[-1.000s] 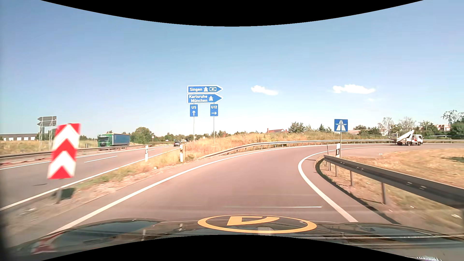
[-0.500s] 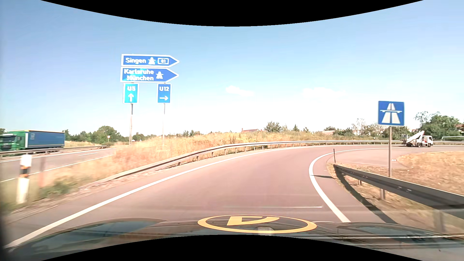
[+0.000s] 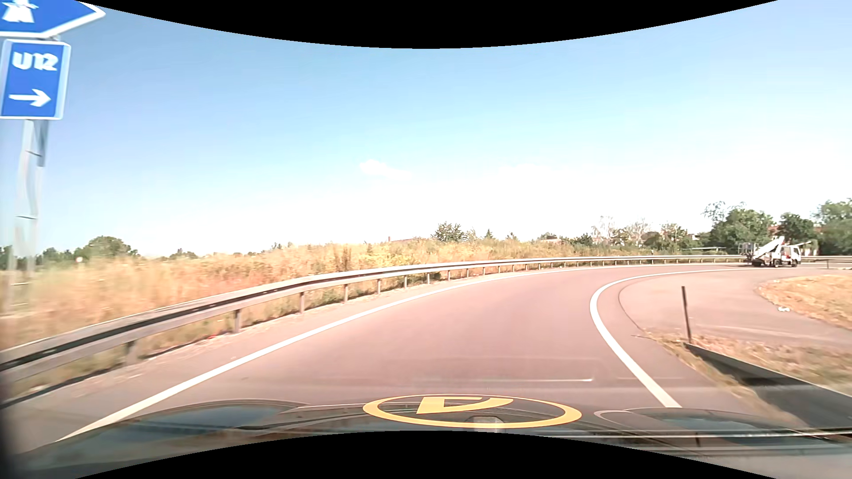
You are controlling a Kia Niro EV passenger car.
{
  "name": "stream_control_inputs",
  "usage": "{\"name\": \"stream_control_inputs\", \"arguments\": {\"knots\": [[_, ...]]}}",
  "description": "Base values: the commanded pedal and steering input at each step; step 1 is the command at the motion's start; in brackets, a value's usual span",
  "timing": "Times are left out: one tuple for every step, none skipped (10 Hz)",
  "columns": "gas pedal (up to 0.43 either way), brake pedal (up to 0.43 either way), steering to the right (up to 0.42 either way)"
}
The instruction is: Follow the waypoints while adhering to traffic rules and regulations
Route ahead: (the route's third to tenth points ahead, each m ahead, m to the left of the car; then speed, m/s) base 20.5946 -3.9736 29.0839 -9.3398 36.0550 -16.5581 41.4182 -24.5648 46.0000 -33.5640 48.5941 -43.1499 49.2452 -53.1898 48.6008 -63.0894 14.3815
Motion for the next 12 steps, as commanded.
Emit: {"name": "stream_control_inputs", "arguments": {"knots": [[0.0, 0.0, 0.111], [0.0, 0.0, 0.112], [0.02, 0.0, 0.114], [0.039, 0.0, 0.116], [0.047, 0.0, 0.118], [0.079, 0.0, 0.118], [0.118, 0.0, 0.118], [0.15, 0.0, 0.119], [0.157, 0.0, 0.119], [0.177, 0.0, 0.119], [0.177, 0.0, 0.119], [0.177, 0.0, 0.119]]}}
